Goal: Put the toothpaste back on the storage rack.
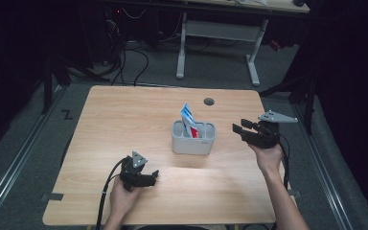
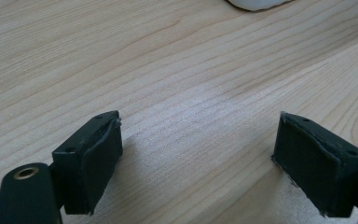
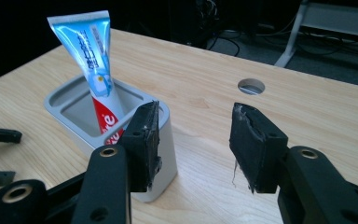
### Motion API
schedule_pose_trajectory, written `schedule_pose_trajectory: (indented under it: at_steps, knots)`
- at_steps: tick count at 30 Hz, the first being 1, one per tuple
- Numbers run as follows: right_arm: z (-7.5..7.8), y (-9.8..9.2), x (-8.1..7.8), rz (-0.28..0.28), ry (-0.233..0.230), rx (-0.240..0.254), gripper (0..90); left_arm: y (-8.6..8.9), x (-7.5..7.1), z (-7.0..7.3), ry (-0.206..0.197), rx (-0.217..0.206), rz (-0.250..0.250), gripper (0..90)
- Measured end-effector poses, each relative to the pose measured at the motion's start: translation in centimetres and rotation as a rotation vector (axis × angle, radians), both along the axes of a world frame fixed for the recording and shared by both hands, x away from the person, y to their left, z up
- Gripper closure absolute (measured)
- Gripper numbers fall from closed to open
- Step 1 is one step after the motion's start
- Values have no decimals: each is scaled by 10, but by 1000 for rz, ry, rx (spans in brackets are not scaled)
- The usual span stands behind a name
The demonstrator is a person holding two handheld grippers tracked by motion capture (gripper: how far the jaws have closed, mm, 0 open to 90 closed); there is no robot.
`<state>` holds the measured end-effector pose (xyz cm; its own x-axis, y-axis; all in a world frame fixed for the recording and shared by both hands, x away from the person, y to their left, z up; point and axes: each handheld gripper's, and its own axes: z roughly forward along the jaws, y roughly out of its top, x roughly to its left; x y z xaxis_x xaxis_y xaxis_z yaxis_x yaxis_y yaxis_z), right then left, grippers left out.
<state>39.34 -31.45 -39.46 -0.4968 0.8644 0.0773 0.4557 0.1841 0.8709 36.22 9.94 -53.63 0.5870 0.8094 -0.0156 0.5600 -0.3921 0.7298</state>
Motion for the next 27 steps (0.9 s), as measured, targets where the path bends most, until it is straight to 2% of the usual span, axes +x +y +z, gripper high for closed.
schedule_pose_trajectory:
  at_steps: [12, 27]
  knots:
    - [-7, -18, -8, -36, -1, 20, 523, 0, 0, 0, 0, 0, 7, 157]
    - [-21, -21, -14, -41, 20, 47, 523, -1, -1, 0, -4, 3, 9, 157]
